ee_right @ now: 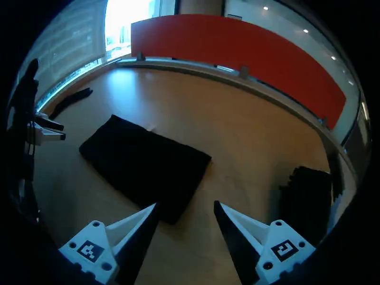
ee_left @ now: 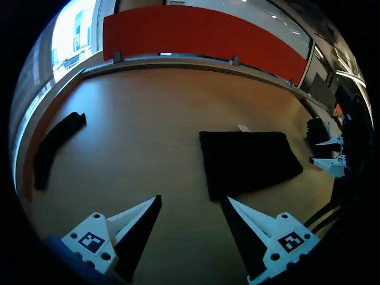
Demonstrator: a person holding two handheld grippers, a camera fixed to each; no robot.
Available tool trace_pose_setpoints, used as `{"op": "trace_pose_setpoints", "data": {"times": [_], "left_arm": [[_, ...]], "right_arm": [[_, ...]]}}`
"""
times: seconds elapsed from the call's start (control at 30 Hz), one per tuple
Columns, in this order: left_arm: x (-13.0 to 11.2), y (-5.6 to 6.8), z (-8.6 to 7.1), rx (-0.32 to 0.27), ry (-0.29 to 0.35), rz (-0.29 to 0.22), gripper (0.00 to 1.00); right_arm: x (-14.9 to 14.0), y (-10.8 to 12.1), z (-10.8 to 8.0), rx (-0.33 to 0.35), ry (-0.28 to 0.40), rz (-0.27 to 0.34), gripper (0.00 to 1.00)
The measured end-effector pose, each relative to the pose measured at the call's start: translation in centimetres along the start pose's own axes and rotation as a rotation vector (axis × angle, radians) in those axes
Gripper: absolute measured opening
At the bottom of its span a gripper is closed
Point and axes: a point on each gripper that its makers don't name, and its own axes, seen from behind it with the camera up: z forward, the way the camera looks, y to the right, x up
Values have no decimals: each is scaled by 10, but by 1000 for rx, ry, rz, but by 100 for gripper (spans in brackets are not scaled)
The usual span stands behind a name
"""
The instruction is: Fold towel
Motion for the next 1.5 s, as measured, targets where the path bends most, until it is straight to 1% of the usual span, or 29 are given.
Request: {"op": "trace_pose_setpoints", "data": {"times": [0.27,0.4,0.5,0.77,0.93,1.07,1.13,1.2,1.27,1.5], "left_arm": [[-14,-13,-17,31,4,-42,92],[-20,-22,-22,51,1,-52,92],[-22,-26,-26,61,4,-57,92],[-28,-33,-32,75,5,-74,92],[-32,-34,-34,78,1,-79,92],[-31,-35,-35,79,2,-83,92],[-31,-34,-36,79,4,-83,92],[-30,-33,-36,77,6,-83,92],[-29,-32,-36,75,7,-83,92],[-30,-31,-35,73,5,-84,92]], "right_arm": [[0,-10,6,38,-16,-66,85],[1,-14,10,54,-21,-84,85],[0,-15,12,63,-26,-91,85],[-22,-16,19,88,-63,-128,84],[-34,-18,22,105,-81,-120,81],[-38,-20,23,122,-91,-105,73],[-40,-21,23,133,-97,-102,66],[-42,-22,23,146,-103,-100,56],[-44,-23,24,156,-110,-98,48],[-46,-21,23,168,-119,-102,33]]}}
